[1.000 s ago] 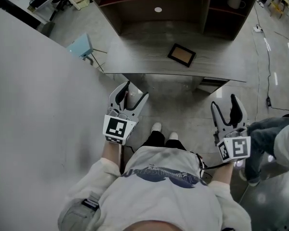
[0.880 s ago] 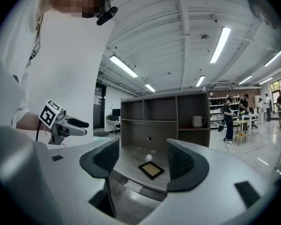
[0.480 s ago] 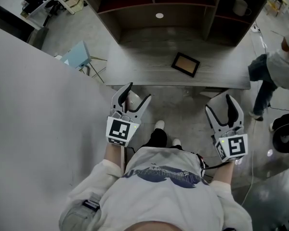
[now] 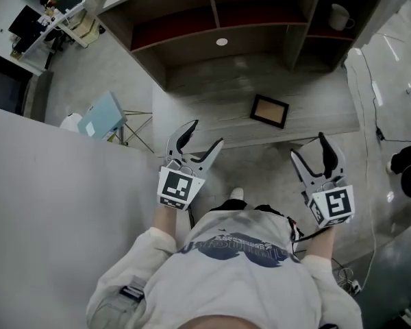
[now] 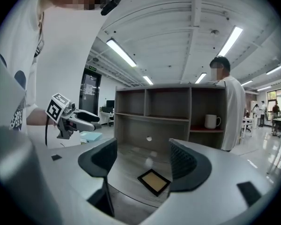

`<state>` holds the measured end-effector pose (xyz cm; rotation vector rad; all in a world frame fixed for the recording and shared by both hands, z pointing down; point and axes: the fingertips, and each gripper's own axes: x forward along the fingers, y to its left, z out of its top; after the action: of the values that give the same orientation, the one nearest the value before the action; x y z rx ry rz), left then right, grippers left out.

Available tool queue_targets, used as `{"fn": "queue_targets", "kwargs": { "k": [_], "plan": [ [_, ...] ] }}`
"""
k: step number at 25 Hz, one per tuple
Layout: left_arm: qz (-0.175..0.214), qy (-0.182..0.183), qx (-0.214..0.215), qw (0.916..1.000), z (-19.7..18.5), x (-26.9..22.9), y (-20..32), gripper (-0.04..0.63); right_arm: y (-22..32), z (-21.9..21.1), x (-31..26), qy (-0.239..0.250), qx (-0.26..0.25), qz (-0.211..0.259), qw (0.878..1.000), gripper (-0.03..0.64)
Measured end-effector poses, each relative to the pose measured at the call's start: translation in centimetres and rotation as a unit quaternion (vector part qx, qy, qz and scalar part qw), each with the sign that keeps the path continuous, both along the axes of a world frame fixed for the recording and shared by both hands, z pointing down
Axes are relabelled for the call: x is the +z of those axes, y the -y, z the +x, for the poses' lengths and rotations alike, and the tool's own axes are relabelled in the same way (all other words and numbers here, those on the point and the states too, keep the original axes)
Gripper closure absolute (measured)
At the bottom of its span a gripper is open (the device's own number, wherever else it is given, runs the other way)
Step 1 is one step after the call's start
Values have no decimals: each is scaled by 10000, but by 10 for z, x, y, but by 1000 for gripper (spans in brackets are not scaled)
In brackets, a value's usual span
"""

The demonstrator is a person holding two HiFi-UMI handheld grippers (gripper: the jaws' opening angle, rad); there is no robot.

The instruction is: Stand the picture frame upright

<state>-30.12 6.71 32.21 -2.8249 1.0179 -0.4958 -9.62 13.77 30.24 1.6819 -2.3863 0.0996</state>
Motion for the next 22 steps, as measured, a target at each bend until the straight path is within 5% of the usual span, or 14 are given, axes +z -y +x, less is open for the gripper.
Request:
{"fn": "queue_targets", "kwargs": {
  "k": [10,22],
  "plan": [
    [-395,155,612,9972,19,32,29,307,26,-2,26,112,171,-528,9984,291],
    [-548,491,415,9964,64,49,75,295,83,47,56,461,-412,-958,9935,276]
  ]
}}
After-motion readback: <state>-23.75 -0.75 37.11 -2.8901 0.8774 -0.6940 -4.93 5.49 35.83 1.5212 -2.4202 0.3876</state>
